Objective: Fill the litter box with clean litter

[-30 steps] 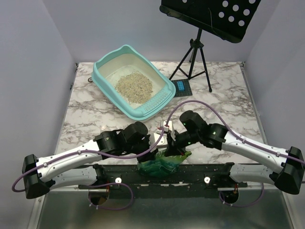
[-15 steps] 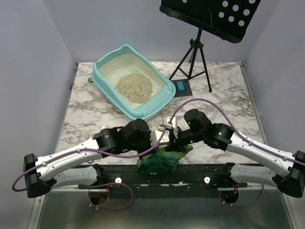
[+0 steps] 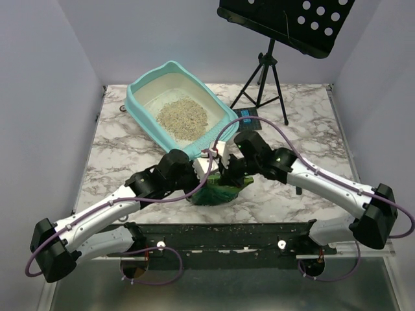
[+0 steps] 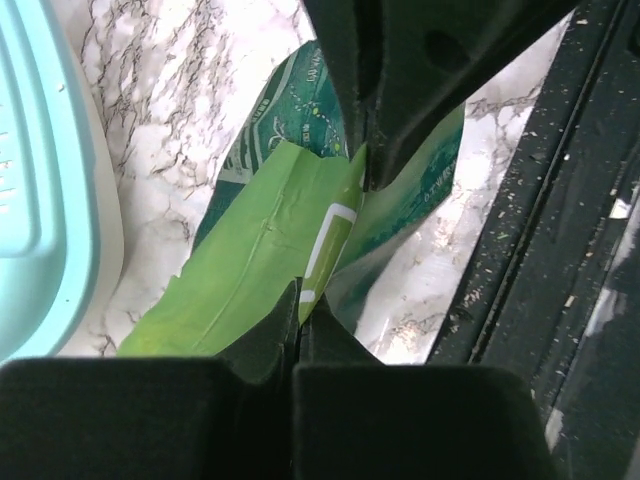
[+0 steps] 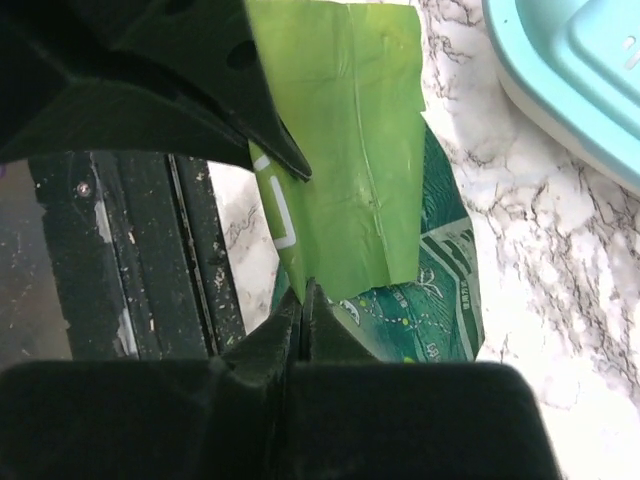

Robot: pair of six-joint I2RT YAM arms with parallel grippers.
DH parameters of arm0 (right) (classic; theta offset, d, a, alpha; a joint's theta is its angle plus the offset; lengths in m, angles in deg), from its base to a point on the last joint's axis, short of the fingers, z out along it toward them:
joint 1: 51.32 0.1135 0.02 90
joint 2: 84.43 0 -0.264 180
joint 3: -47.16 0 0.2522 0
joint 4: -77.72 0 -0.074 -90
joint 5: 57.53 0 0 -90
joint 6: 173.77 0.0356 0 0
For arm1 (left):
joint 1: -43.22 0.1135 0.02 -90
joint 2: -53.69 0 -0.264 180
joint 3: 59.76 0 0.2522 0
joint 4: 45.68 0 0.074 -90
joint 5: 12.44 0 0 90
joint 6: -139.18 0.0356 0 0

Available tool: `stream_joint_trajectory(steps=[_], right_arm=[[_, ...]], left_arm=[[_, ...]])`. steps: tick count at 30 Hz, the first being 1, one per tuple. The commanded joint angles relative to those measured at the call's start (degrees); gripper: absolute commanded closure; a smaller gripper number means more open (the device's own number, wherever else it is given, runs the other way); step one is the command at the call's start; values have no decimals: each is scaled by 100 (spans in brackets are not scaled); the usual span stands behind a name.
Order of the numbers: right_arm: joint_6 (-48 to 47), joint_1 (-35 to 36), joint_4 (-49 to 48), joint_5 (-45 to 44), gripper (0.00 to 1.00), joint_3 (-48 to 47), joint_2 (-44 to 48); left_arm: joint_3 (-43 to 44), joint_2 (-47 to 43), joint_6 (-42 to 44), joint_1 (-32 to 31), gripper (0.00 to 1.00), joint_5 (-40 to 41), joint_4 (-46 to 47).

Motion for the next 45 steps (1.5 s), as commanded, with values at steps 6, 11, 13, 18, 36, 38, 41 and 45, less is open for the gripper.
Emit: stream_joint_trajectory(steps=[6,11,13,18,36,38,41,45], right_arm=[[-109,-132,-684,376,49,-184,-220],[-391,-255,-209,-231,44,-18,597],[-496,-290,-69,-293,44,141,914],[-1093,-352,177,-84,43,624,1442],[-1868,-607,741,6,44,422,599],[-1850,-651,706,14,44,519,572],[-1789,-747,591,93,46,686,537],[-1727,-800,565,313,60,765,327]], left_arm=[[-961,-549,128,52,100,117,1427],[-926,-514,93,52,100,91,1401],[-926,-496,93,43,100,47,1453],[-926,-514,23,52,100,-6,1603],[-935,-839,-126,52,100,126,1629],[-944,-822,-144,43,100,108,1638],[-935,-787,-144,43,100,65,1647],[-952,-778,-118,43,100,-6,1673]])
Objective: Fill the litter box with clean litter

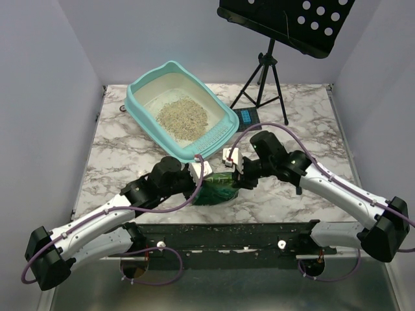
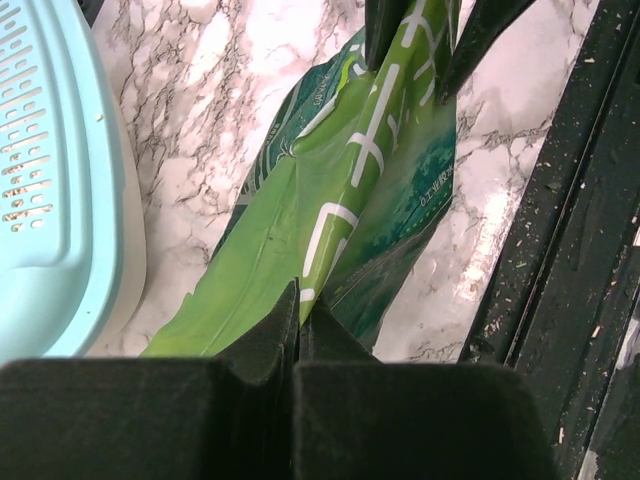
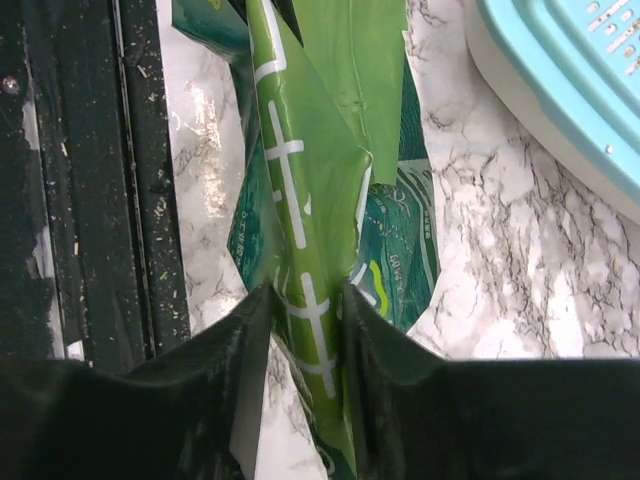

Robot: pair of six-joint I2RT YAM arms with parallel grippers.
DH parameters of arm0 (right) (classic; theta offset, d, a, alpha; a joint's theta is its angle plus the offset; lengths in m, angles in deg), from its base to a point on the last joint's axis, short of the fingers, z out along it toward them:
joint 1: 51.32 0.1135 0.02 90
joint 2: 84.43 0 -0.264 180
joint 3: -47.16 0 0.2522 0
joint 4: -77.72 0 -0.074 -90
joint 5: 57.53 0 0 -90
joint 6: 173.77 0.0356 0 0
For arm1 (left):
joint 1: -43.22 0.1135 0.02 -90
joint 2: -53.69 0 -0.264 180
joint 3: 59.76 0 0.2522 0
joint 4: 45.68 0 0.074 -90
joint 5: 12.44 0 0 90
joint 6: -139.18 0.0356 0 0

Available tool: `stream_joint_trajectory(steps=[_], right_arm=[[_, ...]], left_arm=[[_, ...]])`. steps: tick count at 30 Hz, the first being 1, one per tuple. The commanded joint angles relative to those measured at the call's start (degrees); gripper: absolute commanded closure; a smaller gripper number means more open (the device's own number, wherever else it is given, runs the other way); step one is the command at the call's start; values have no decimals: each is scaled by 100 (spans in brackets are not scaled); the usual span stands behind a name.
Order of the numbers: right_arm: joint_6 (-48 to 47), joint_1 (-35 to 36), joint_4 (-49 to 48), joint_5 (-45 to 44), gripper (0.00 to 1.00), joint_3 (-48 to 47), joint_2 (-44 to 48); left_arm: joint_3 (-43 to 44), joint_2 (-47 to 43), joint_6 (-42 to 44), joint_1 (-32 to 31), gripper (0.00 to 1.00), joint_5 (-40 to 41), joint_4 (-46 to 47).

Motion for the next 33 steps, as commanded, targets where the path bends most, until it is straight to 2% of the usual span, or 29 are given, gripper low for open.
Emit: stream_joint_trajectory(steps=[1,2,3,4,6,8,11,15,19,26,30,31,33], right_arm=[[52,-120,154,114,65,204,-327],[79,-138,154,97,75,212,-432],[105,-164,154,70,92,221,-538],[123,-191,154,-17,100,221,-600],[184,-200,163,-140,100,177,-740],[184,-208,180,-185,100,107,-741],[202,-217,180,-228,100,37,-636],[211,-208,171,-264,100,2,-372],[254,-208,101,-378,100,80,-30],[307,-217,83,-466,100,107,279],[316,-208,75,-501,100,142,349],[333,-208,75,-501,100,133,358],[342,-217,84,-484,100,133,358]], left_arm=[[46,-139,-85,-10,100,-122,489],[38,-157,-76,-10,100,-174,489],[29,-192,-67,-10,100,-270,541],[11,-218,-67,-10,93,-376,594],[11,-254,-76,-10,71,-587,647],[125,-166,-59,-10,54,-684,568],[397,158,-23,-10,42,-833,366],[652,703,-6,-10,41,-992,164],[644,1029,64,-10,40,-746,146],[451,802,275,-18,41,-359,137],[196,573,319,-18,43,-394,242],[170,572,328,-18,43,-420,251],[169,668,328,-27,53,-526,278]])
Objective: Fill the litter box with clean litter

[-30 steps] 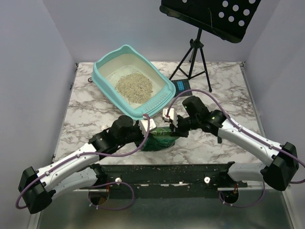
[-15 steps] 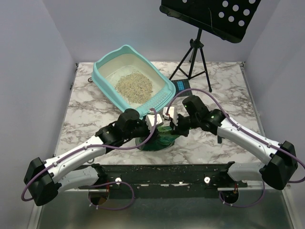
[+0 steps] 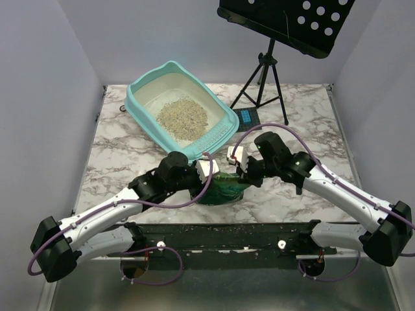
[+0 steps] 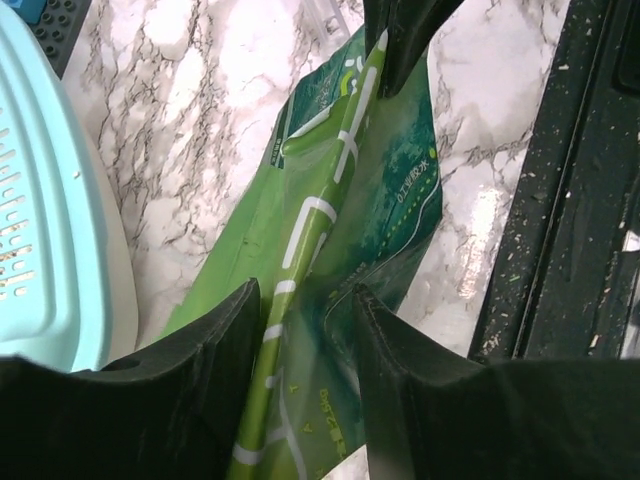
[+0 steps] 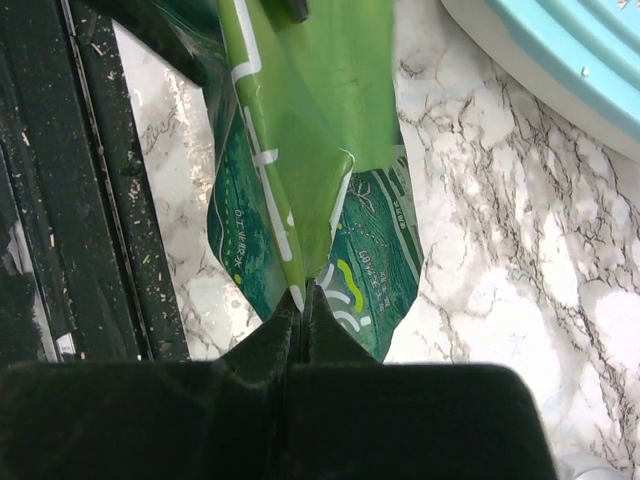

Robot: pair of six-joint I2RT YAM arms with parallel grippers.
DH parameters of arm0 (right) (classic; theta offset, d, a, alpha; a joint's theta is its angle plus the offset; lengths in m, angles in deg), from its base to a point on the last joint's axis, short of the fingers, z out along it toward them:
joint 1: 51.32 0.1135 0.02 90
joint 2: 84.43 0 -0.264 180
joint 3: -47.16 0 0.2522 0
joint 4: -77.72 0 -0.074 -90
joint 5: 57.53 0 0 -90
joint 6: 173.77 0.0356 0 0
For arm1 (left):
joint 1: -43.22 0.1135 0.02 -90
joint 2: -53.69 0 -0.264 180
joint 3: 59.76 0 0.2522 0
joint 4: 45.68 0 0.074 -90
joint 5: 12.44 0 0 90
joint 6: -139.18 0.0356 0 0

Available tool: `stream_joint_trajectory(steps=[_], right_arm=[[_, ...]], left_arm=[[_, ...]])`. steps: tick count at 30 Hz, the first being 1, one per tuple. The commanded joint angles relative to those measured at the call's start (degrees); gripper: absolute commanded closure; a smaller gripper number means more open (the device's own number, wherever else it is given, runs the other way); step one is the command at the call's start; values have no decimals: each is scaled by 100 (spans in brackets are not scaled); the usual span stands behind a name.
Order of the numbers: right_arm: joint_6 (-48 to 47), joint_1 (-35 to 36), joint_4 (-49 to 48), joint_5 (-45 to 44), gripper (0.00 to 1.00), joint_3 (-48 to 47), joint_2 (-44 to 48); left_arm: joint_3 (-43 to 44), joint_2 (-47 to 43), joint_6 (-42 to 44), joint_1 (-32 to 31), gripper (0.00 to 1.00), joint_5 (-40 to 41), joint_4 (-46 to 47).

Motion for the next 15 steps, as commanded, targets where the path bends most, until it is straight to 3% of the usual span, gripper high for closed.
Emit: stream_joint_trajectory(steps=[1,3,4,6,10,15], right_arm=[[95,-29,-52,-160,99,-9,185],[122,-47,-43,-195,100,-17,159],[139,-47,-43,-221,100,-26,168],[262,-47,-61,-353,97,-61,185],[709,-64,-87,-949,56,-333,238],[1710,-152,-70,-2608,39,-685,536]], left_arm=[[-108,114,57,-25,65,-50,2],[49,342,31,-25,92,-15,-85],[94,430,31,-25,100,46,-146],[173,519,13,-34,100,82,-217],[68,274,-40,-121,100,222,-121],[24,36,-180,-218,100,372,-50]])
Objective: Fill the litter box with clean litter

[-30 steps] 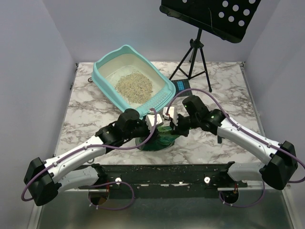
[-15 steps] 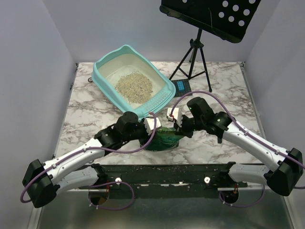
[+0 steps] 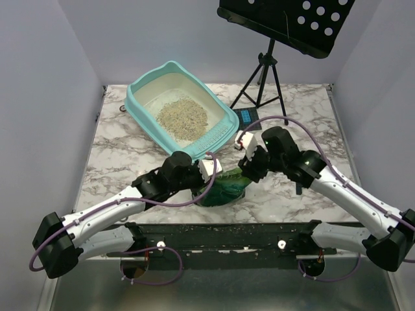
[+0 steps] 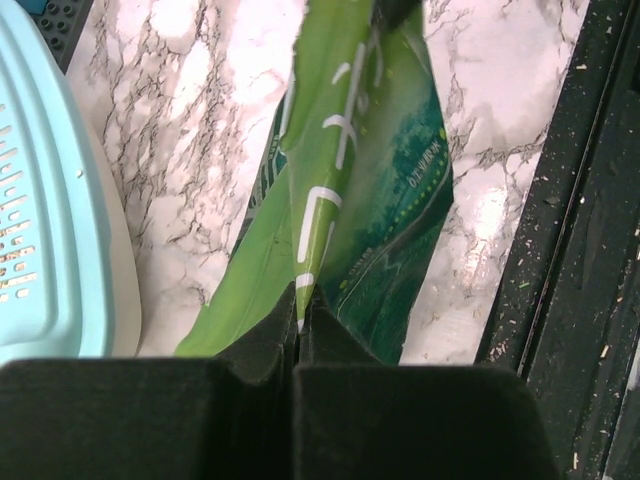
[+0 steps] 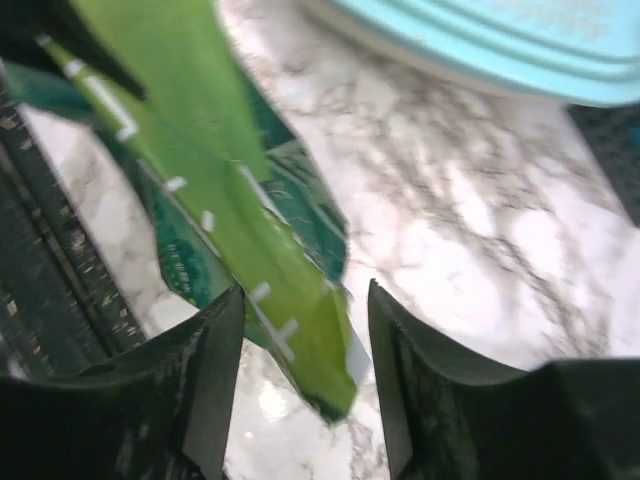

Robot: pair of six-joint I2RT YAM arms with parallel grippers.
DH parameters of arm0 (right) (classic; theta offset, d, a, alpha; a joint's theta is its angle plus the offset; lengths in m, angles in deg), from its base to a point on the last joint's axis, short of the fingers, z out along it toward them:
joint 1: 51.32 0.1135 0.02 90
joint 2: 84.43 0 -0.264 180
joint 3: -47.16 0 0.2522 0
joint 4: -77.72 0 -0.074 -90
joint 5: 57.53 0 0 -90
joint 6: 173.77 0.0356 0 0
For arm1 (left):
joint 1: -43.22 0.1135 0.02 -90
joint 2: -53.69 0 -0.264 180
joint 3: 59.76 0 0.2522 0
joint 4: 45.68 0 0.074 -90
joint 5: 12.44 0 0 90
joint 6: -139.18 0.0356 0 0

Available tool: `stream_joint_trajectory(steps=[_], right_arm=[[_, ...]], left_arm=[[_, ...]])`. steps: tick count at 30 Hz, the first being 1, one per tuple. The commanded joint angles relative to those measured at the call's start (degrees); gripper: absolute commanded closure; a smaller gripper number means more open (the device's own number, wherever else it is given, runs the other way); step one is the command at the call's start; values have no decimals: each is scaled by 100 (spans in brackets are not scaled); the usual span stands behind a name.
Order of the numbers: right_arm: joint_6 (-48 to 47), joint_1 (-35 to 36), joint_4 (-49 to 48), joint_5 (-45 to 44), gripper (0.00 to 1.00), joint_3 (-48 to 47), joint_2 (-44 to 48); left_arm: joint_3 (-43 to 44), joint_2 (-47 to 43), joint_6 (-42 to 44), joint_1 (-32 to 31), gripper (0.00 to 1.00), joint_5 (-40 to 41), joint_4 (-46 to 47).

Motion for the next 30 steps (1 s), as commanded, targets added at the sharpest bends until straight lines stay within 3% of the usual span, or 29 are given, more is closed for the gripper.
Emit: stream_joint_trajectory(steps=[1,5,9,11,19,24,30], right_arm=[[1226,-196,-61,-1870,35,-425,414],[2115,-959,317,-2276,33,-461,669],[2994,-2557,256,-2425,31,48,819],[3310,-3015,37,-2768,31,355,828],[3848,-4651,-474,-2393,36,1156,398],[3962,-5179,-412,-937,41,1367,-120],[4191,-5285,-333,-801,44,1666,-446]], left_arm=[[-37,-192,-233,-109,100,184,-87],[112,-69,-417,-206,100,456,-202],[112,-244,-541,-214,100,816,-175],[104,-315,-567,-214,100,983,-210],[358,-412,-962,-206,100,1257,-386],[472,-446,-1217,-206,100,1424,-535],[420,-736,-1297,-215,100,1670,-562]])
